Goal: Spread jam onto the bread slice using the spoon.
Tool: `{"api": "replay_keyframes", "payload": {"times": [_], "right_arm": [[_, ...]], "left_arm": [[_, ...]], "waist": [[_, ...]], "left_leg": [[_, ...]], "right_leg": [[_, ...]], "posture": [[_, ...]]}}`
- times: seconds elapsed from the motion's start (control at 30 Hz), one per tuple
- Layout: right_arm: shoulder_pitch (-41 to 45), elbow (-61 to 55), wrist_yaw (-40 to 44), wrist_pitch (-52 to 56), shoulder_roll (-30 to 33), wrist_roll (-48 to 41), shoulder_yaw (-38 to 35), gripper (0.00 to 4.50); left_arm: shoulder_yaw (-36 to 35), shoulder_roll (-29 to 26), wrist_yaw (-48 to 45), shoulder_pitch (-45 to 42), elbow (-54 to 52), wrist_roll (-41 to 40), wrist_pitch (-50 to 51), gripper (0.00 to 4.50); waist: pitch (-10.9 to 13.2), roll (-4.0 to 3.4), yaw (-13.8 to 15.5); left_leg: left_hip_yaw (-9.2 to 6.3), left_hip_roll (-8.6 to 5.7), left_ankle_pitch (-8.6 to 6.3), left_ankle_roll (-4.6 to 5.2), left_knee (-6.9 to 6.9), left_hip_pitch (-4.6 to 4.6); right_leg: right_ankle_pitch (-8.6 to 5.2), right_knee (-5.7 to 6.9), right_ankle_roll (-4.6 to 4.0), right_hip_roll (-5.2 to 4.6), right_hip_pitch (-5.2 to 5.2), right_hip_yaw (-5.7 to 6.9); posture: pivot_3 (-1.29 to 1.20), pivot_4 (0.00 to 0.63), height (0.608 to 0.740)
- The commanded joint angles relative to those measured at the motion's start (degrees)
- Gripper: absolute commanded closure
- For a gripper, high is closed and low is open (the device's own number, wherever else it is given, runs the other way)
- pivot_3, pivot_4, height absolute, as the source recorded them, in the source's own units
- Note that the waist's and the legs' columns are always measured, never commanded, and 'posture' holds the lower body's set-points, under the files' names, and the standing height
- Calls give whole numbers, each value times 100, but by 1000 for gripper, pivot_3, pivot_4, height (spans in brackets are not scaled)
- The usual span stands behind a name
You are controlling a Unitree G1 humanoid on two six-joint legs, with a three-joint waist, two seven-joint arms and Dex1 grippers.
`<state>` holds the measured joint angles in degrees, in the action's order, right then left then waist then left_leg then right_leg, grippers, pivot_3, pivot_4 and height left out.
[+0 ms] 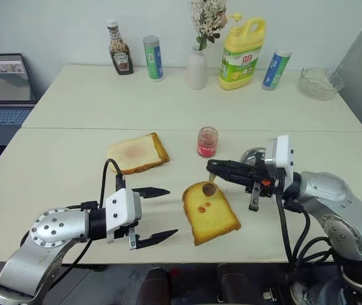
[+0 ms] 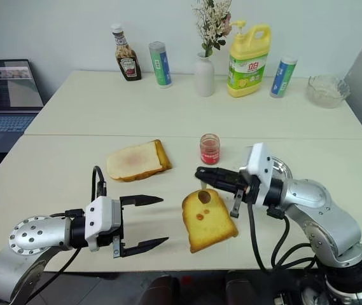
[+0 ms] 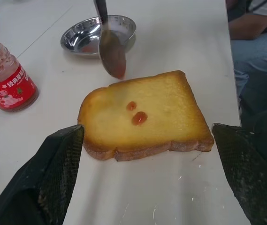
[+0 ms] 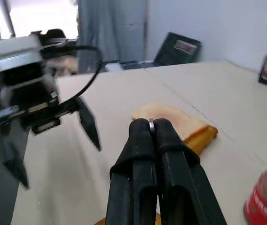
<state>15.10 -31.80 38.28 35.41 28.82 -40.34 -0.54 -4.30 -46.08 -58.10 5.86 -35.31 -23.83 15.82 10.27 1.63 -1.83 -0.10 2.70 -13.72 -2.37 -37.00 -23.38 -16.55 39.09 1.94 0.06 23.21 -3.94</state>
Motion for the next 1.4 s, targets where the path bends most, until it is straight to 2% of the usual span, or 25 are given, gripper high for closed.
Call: {"api": "replay_keyframes", "payload": {"times": [0.03,0.17,0.27,0.5,0.8,0.93,1.23,1.4], "right_arm": [[-175,68,-796,462,-419,-926,-687,4475],[-552,173,-1559,839,-918,-1657,-1028,4475],[-868,214,-1970,1052,-1282,-2036,-958,4475],[-985,443,-2111,1123,-1595,-1903,-466,4475],[-1370,722,-1723,1152,-1186,-1826,-497,4475],[-1308,821,-2092,1210,-1409,-2310,-801,4475],[-862,1541,-2882,1107,-1925,-2271,-1138,4475],[-1130,1218,-2683,1756,-1621,-3013,-1084,4475]], "left_arm": [[-54,23,73,19,-57,-17,-92,0],[-106,36,75,153,-80,-48,-117,0],[-222,-3,-12,418,-13,-87,-176,0],[-256,-36,-73,530,155,28,-410,0],[-237,-101,3,517,12,34,-338,0],[-259,-122,41,526,-64,8,-267,0],[-211,-139,59,422,-91,-1,-157,0],[-184,-131,62,400,-86,12,-151,0]], "waist": [[-1,1,-1],[-3,1,-2],[-2,0,-16],[-5,3,-13],[-7,4,-5],[-8,4,-5],[-9,4,-12],[-9,5,-14]], "left_leg": [[-1,1,0,0,-1,1],[0,2,0,0,2,2],[1,4,0,0,6,4],[6,4,0,1,2,10],[7,4,0,1,4,13],[7,5,0,1,4,13],[9,5,0,1,5,15],[9,5,0,1,6,15]], "right_leg": [[0,1,0,0,-1,0],[0,1,0,1,0,-1],[-1,1,-1,4,0,-3],[2,3,0,4,-3,-6],[2,0,-1,5,-4,-7],[2,1,0,6,-4,-7],[3,2,-2,8,-4,-10],[4,2,-3,8,-4,-10]], "posture": [[0,150,740],[0,150,740],[0,150,740],[0,150,740],[0,150,740],[0,150,740],[0,150,740],[0,150,740]]}}
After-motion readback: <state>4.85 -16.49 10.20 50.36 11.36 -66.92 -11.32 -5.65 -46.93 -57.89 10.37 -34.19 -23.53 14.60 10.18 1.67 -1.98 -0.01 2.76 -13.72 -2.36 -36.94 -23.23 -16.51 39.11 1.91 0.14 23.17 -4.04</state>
